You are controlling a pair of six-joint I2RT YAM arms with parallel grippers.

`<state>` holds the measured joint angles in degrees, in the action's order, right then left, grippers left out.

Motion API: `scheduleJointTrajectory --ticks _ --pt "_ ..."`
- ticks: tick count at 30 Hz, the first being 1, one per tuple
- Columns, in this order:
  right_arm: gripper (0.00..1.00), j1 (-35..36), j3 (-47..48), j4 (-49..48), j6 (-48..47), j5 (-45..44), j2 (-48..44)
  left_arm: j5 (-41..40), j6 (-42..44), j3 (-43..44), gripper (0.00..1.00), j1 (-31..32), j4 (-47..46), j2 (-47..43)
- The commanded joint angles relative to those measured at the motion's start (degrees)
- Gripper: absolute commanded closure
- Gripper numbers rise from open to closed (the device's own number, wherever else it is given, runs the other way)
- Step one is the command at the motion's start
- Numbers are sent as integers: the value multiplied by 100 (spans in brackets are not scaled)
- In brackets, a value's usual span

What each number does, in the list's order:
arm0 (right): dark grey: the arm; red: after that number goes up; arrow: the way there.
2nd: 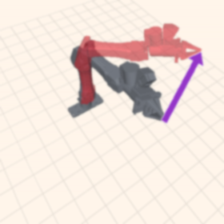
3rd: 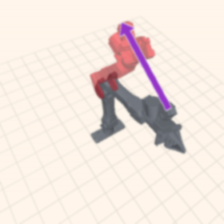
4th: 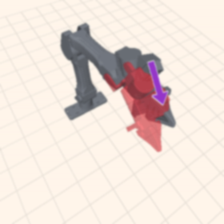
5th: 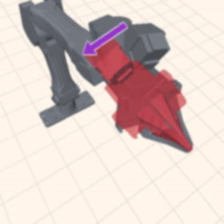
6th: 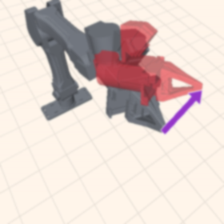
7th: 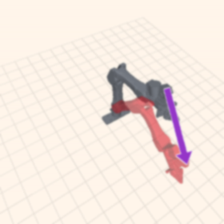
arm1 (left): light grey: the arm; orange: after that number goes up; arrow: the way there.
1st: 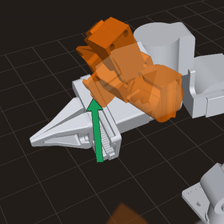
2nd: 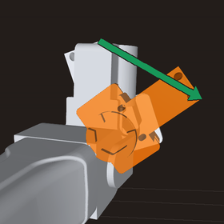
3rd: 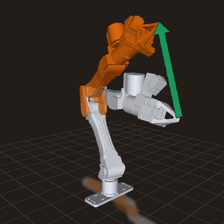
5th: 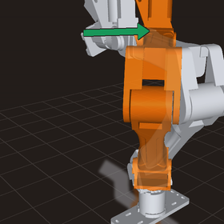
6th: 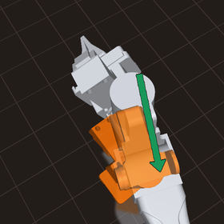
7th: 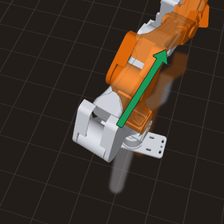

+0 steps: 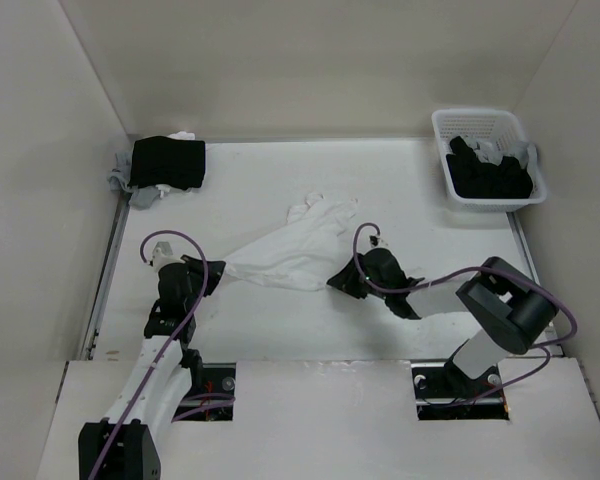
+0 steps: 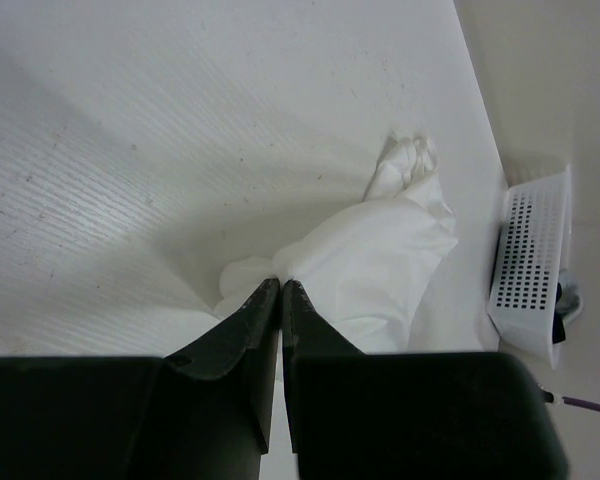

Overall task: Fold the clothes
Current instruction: Fold the tank top

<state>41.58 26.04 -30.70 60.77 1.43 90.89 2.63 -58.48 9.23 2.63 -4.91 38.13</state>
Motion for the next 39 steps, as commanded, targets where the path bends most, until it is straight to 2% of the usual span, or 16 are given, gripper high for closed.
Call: scheduleJointTrajectory --ticks 1,3,6,9,16,20,25,28,31,35,39 --pt "78 -32 -143 -7 119 -28 -106 62 100 26 97 -39 -300 2" --pt "79 -32 -170 107 84 -125 -291 62 100 52 97 -39 -283 2" --pt "90 -23 -170 397 -126 -266 -738 71 100 157 97 -31 -283 2" --pt "95 -6 -117 976 -512 -529 -1667 158 100 516 97 31 -248 -121" --pt "96 170 1032 4120 -1857 -1943 -4937 79 231 2247 98 251 498 -885" --pt "96 258 2174 5186 -2376 -2401 -5792 18 179 3179 98 321 710 -1070" --pt "96 504 3493 5416 -2851 -2463 -5706 -263 82 3953 98 532 631 -1141" --pt "95 548 3969 5285 -3062 -2376 -5347 -474 178 4305 98 620 579 -1089" --pt "94 531 4146 4996 -3142 -2087 -4881 -588 267 4306 98 655 456 -878" --pt "94 -197 4023 4425 -3037 -1306 -4047 -597 223 3736 97 725 -9 -264" --pt "94 -971 4083 3713 -2817 -514 -3063 -650 100 3471 97 699 -694 763"
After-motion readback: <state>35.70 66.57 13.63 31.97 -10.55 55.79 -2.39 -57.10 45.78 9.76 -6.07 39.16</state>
